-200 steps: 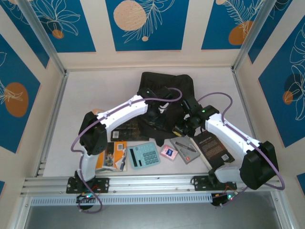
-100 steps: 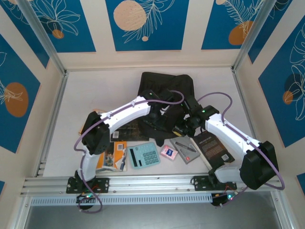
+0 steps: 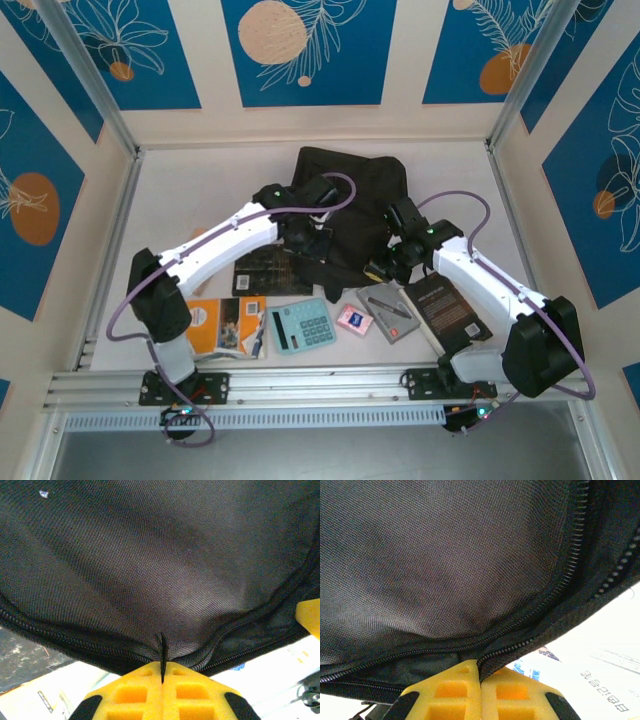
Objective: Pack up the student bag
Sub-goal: Unzip the student bag at the center of the table.
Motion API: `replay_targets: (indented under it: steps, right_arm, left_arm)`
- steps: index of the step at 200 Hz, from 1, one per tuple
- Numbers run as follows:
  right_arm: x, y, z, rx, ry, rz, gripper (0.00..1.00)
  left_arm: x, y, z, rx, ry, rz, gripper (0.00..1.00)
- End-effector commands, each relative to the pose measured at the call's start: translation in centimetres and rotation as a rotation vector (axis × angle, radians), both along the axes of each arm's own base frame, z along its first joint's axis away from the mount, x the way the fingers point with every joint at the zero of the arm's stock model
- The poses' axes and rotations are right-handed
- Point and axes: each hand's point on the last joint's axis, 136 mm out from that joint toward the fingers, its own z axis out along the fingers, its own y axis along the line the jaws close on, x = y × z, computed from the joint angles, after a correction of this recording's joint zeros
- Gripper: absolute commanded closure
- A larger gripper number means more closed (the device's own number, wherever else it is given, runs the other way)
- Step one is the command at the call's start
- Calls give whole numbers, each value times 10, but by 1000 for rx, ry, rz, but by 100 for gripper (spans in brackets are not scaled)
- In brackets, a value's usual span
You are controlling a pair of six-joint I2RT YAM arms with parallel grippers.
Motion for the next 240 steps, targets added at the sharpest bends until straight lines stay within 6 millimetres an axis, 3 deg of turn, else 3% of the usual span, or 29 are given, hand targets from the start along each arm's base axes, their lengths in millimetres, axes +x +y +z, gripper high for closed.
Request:
replay_targets:
  steps: [1,80,153,180,196,210,224,240]
  right_arm:
    - [-2,-10,-10,-42,29,4,94]
    - [-1,-18,-10,-66,13,31,98]
    - [1,-38,-9,-145,-11,21,100]
    - [22,-50,-5,-155,-29,-35,100]
    - [38,-52,2,-164,-51,-47,96]
    - [52,-50,11,-160,-68,-55,83]
    - [62,-55,25,-207,-86,-66,61]
    - [63,-65,40,-263,-96,-89,52]
  left_arm:
    - [-6,8,10,-33,11,26,100]
    - [11,49,1,29,-7,121,100]
    - [40,67,3,70,-53,149,100]
    - [30,54,5,-2,-16,141,100]
    - [19,29,8,-95,13,101,100]
    - [10,7,9,-138,33,66,100]
    - [5,-14,13,-178,52,48,100]
    - [6,-33,21,-244,74,61,100]
